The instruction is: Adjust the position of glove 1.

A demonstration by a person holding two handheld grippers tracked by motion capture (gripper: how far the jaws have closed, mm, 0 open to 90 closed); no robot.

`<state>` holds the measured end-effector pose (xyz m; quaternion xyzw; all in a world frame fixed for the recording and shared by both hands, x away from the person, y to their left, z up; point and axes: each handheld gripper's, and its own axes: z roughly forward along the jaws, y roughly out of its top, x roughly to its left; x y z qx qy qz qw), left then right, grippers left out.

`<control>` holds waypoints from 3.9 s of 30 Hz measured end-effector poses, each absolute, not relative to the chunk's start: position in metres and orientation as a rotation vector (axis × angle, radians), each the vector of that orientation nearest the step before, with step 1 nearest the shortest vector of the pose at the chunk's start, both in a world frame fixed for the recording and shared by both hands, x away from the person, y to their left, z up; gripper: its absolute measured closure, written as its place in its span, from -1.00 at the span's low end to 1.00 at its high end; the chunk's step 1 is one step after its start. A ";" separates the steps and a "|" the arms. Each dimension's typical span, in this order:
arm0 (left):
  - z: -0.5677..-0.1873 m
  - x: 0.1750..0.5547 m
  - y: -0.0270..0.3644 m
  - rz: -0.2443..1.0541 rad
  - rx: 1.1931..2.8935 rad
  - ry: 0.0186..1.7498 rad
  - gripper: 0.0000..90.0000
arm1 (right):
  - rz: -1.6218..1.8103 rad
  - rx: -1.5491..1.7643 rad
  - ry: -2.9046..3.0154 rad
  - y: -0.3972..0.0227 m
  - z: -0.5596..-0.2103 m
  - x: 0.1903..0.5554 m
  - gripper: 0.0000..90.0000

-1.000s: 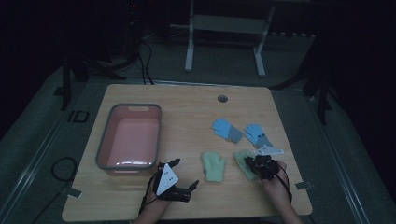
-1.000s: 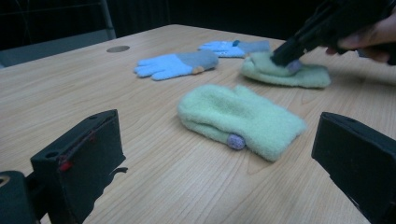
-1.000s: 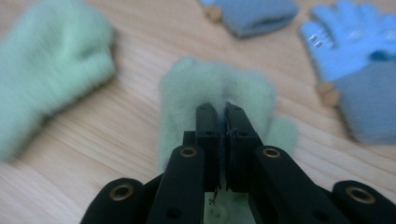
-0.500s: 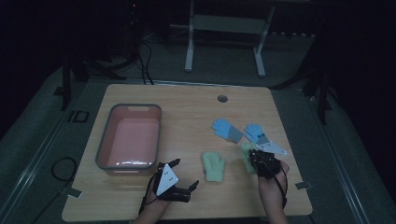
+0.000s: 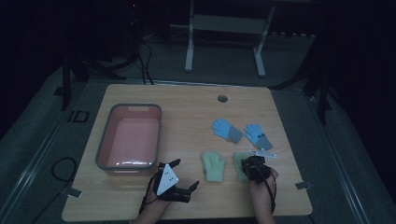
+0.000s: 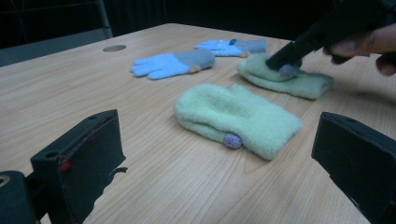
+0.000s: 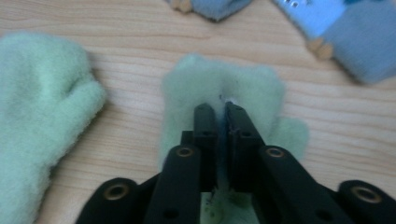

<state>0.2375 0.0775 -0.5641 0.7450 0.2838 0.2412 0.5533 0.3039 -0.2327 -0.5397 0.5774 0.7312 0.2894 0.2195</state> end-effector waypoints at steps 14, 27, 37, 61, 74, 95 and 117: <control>-0.564 0.238 0.077 0.568 1.762 0.670 -0.95 | 0.909 1.423 2.092 -0.245 -0.514 0.302 0.27; -0.564 0.237 0.078 0.571 1.751 0.676 -0.95 | 1.023 1.260 2.299 -0.277 -0.506 0.317 0.26; -0.564 0.237 0.078 0.575 1.746 0.680 -0.95 | 0.919 1.246 2.354 -0.272 -0.535 0.311 0.24; -0.564 0.237 0.078 0.575 1.755 0.678 -0.95 | 0.901 1.315 2.163 -0.249 -0.526 0.295 0.85; -0.564 0.237 0.078 0.578 1.749 0.678 -0.95 | 0.989 1.324 2.034 -0.221 -0.469 0.292 0.85; -0.564 0.236 0.077 0.586 1.758 0.666 -0.95 | 1.142 1.350 2.073 -0.160 -0.467 0.278 0.85; -0.564 0.236 0.077 0.582 1.762 0.666 -0.95 | 1.003 1.380 2.162 -0.151 -0.512 0.281 0.84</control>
